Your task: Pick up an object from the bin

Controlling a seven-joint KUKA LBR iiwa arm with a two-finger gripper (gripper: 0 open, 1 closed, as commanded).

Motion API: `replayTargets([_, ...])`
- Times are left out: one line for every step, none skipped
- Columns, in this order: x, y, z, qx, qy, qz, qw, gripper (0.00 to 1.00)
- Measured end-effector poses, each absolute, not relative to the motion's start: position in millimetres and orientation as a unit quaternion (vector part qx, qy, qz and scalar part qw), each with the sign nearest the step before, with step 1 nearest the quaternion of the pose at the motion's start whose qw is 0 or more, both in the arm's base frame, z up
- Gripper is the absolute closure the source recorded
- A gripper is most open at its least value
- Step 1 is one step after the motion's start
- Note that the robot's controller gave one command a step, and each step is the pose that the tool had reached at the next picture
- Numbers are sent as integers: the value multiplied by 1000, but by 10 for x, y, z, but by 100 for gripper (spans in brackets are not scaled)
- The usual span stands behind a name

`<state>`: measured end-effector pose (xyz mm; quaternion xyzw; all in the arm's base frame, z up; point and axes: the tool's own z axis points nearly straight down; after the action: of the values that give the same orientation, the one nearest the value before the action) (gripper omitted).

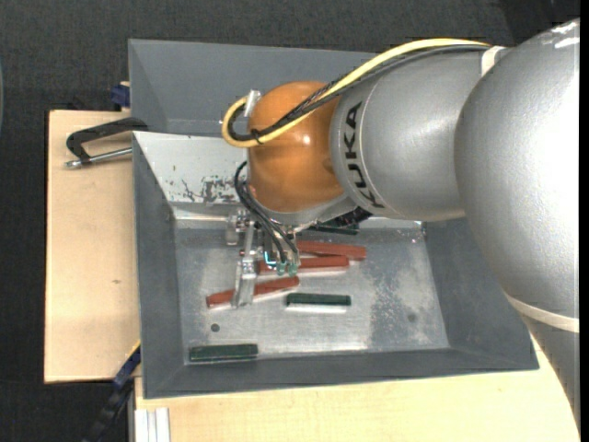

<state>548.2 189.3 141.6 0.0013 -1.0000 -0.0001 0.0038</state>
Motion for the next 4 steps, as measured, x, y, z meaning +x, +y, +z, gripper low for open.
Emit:
replayTargets([5505,1885,1463,0,-1000,-1,0,0])
replayTargets([5659,1204,852,44,-999,-1,-2,0])
replayTargets([5562,1082,952,105,-994,0,0,0])
replayTargets([5379,1516,1015,68,-998,-1,-1,0])
